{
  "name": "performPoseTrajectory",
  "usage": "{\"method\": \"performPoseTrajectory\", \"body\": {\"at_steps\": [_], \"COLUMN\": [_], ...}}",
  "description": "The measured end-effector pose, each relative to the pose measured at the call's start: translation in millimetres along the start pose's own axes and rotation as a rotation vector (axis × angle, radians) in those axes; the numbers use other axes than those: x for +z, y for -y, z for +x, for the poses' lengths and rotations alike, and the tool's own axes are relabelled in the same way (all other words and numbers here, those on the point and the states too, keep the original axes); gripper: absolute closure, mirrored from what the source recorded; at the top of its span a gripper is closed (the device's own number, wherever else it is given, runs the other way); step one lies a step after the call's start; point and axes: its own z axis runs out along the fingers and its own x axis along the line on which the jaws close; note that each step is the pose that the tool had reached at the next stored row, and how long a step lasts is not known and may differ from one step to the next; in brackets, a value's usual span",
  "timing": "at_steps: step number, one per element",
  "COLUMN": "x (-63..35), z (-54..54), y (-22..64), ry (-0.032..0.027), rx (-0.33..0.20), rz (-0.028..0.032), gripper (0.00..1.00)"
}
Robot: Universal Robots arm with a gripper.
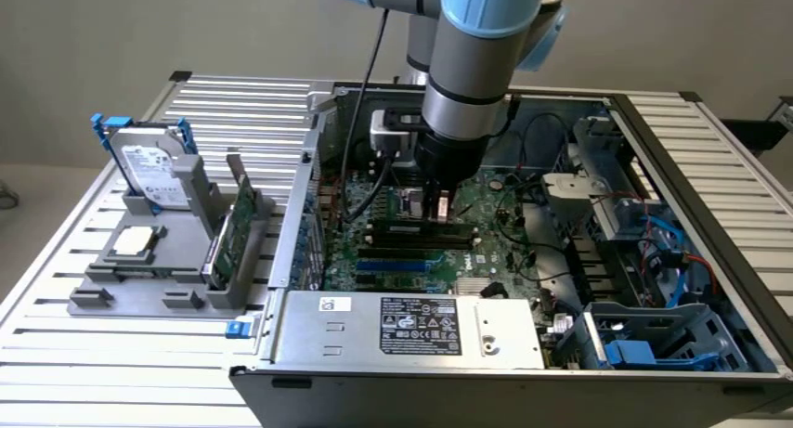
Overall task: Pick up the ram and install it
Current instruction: 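Insert the ram into the slot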
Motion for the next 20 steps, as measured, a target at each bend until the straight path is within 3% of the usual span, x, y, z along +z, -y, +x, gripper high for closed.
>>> {"method": "performPoseTrajectory", "body": {"at_steps": [7,14,20], "x": [0.0,0.1,0.6], "z": [3.4,4.3,4.6], "y": [-0.6,-1.9,-5.0], "ry": [0.0004,0.0011,0.0009], "rx": [0.000,0.000,-0.004], "rz": [0.0074,0.0243,0.0261], "gripper": [0.86,0.86,0.86]}}
